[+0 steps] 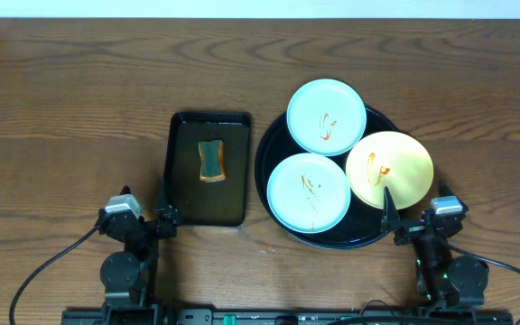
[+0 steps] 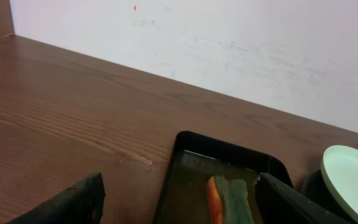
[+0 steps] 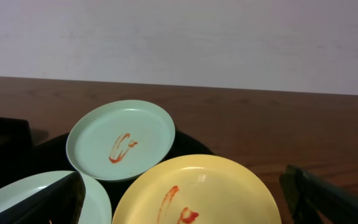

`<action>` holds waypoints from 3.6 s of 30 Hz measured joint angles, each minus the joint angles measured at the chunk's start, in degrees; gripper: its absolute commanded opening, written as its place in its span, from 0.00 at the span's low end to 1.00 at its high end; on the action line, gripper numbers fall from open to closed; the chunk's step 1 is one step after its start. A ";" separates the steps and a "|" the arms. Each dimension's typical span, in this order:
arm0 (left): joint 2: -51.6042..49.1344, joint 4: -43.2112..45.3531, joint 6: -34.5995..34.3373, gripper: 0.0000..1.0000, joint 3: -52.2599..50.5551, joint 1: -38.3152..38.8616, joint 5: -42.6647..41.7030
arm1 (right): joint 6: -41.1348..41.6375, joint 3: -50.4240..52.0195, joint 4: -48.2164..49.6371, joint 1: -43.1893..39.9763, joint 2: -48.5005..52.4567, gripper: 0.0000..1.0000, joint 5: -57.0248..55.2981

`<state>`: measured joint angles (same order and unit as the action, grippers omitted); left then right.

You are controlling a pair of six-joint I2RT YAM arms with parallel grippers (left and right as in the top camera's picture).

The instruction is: Clean dirty plates on tray and stack at the side

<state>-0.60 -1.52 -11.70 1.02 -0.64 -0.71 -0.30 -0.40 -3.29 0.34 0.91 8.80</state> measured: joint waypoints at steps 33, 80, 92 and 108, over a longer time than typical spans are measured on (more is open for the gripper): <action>0.00 -0.02 0.00 0.78 0.00 0.00 0.00 | 0.00 0.00 0.00 0.00 0.11 0.99 0.00; -2.40 -0.02 0.00 0.78 0.00 0.00 0.00 | 2.03 0.00 0.00 0.00 0.11 0.99 0.02; -15.74 -3.04 -0.02 0.79 2.75 0.00 0.48 | 5.99 -1.99 -4.50 0.00 2.89 0.99 0.50; -49.27 -19.76 0.00 0.79 30.86 0.00 0.39 | 10.16 -25.55 -16.26 0.00 39.82 0.99 12.66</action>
<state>-49.87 -21.28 -11.70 31.88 -0.64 -0.32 9.87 -25.96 -19.55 0.34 40.73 21.45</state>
